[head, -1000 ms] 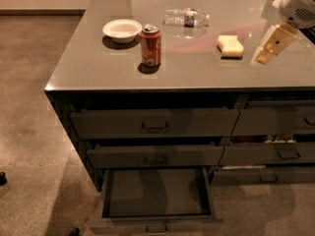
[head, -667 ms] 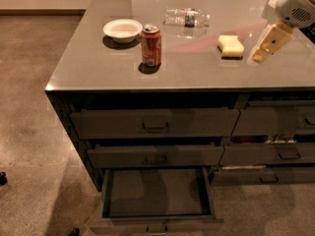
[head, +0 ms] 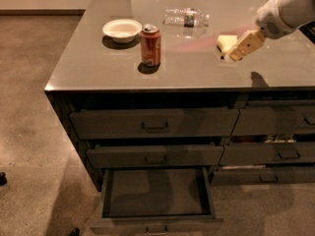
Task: Place sponge into bottom drawer
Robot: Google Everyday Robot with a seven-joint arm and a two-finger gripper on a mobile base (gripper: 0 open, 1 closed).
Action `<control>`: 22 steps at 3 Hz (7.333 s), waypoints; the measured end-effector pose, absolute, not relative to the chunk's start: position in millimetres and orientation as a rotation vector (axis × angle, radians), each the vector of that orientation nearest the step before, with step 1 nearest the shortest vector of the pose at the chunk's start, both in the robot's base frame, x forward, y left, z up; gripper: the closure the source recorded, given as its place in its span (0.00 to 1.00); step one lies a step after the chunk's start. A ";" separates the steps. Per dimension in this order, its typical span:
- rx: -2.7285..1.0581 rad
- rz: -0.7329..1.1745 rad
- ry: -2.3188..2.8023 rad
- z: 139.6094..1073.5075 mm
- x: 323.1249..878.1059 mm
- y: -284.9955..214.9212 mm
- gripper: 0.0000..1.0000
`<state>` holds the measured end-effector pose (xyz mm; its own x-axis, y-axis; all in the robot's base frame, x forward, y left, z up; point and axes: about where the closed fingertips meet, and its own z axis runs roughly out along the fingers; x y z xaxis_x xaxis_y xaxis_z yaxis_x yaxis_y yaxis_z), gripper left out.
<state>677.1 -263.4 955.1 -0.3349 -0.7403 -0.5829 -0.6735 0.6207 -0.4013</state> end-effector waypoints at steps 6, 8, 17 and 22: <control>-0.539 0.061 2.186 862.6 795.7 -291.7 0.41; -0.551 0.115 2.176 875.3 788.5 -296.1 0.88; -1.284 0.560 2.021 745.2 454.8 -343.9 1.00; -1.145 0.794 2.102 485.4 455.5 -242.4 1.00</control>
Offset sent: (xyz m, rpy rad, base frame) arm 0.0970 -0.0318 -0.0390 0.2539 -0.1029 -0.2941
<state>455.5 -242.4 485.4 -0.4404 -0.5036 -0.7433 -0.8692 0.4465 0.2124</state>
